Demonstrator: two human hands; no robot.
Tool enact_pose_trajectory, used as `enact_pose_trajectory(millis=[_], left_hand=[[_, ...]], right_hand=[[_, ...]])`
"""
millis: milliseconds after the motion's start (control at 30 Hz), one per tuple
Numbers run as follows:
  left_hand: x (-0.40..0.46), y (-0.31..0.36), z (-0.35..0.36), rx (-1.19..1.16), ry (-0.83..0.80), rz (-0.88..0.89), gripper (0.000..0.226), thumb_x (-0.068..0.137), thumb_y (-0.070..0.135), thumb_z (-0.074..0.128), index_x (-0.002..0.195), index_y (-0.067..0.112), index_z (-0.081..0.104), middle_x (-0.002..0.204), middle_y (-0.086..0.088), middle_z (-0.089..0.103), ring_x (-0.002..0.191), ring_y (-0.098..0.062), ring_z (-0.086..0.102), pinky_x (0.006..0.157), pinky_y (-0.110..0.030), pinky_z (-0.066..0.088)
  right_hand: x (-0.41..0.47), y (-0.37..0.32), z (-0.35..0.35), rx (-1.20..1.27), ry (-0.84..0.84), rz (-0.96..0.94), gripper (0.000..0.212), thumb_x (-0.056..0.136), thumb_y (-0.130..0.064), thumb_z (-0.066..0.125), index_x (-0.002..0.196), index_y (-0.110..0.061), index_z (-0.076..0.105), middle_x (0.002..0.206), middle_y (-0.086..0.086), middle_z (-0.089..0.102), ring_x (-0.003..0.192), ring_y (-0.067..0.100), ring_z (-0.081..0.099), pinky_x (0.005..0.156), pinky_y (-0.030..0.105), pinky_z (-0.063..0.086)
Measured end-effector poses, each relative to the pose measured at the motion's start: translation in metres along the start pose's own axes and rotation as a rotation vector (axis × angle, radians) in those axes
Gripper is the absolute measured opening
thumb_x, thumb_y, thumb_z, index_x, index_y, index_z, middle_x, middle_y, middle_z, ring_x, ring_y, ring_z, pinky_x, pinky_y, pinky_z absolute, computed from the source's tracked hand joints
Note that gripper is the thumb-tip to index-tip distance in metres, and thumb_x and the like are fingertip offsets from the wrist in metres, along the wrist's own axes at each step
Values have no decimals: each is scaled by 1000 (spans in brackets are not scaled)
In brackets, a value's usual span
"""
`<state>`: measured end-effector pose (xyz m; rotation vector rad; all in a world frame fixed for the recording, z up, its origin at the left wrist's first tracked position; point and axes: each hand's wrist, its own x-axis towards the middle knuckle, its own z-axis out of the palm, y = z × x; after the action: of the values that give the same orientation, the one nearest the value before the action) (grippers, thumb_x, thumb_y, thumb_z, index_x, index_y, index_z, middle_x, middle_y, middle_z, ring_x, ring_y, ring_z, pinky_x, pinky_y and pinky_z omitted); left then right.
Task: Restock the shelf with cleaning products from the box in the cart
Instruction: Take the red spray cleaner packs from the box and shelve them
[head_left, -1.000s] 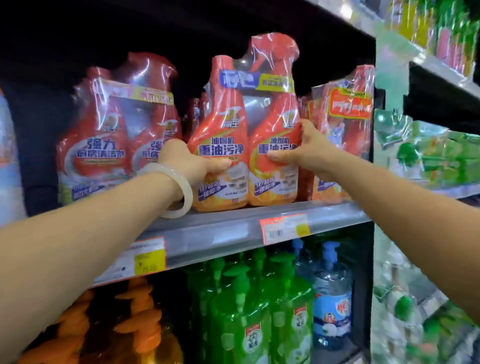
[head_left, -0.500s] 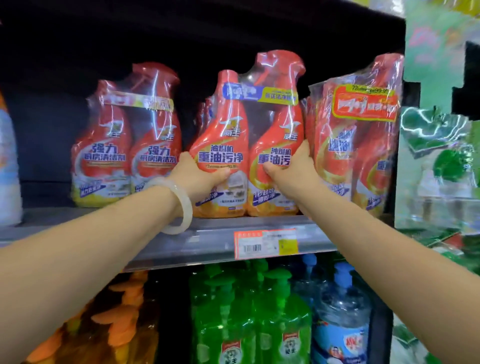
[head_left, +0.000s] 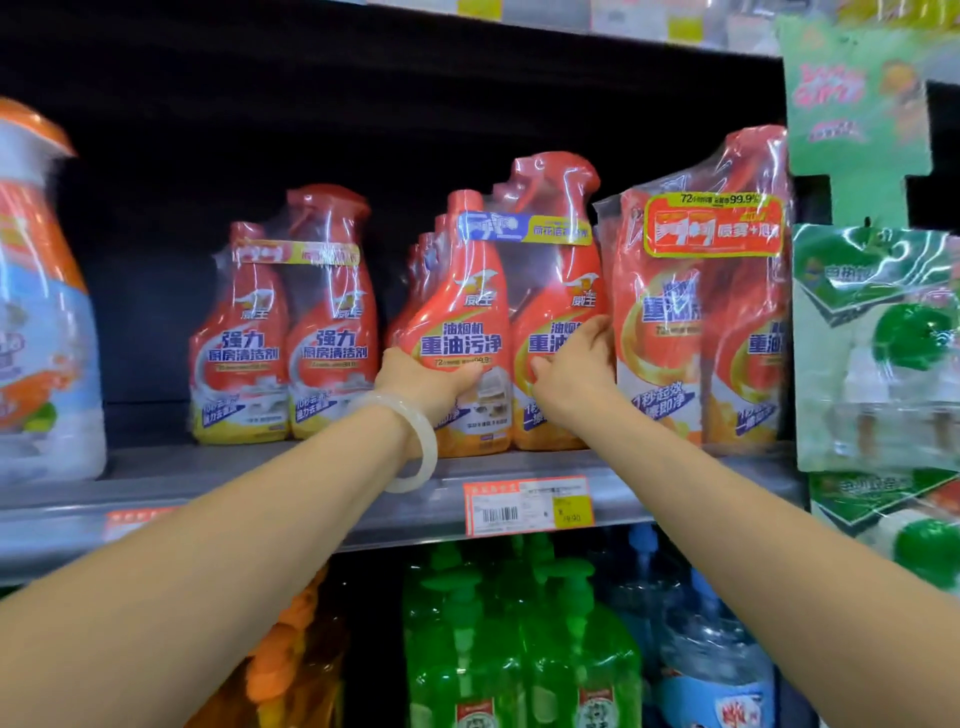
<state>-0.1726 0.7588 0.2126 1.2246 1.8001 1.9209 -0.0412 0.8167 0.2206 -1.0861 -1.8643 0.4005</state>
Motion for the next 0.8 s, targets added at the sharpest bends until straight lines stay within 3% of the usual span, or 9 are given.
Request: enact_pose_trajectory(millis=[267,433,533,700,800], left_hand=[[-8,6,-6,163,-36,41,64,75,38,76,124,9,47,115,-6,63,102,-26,62,94,-46,51],[-18,7,-10,281,-3,63,64,83,33,69,133,8,37,124,-7,55,114,-27,54,93,-37,44],[-31,7,-26,443,74,190,69,85,26,68,139,5,29,136,-11,48,124,-29,48,99,-37,39],[-50,-10,-93,751,217,436,63,76,22,75,130,8,45,131,-11,52,122,-31,49,105,-46,39],[-67,-22,-132,971,210,460,77,78,23,74,142,5,36,149,-12,36,140,-31,31,116,-41,24]], right_hand=[[-20,-5,2,-64,9,-48,84,96,-28,50,148,2,-9,157,19,-13,147,30,-8,118,35,4],[-41,-10,5,-113,25,-228,79,96,-26,50,150,-5,-4,158,13,-15,147,28,-12,118,37,1],[-56,-16,14,-144,-22,-372,77,97,-24,48,151,-8,-4,157,12,-19,146,26,-17,118,37,-4],[-89,-48,52,-135,-127,-569,75,96,-21,49,151,-7,-1,158,13,-16,146,27,-17,120,39,-5],[-114,-78,73,-115,-230,-603,78,94,-17,50,151,-9,-3,157,12,-20,145,27,-19,119,40,-5]])
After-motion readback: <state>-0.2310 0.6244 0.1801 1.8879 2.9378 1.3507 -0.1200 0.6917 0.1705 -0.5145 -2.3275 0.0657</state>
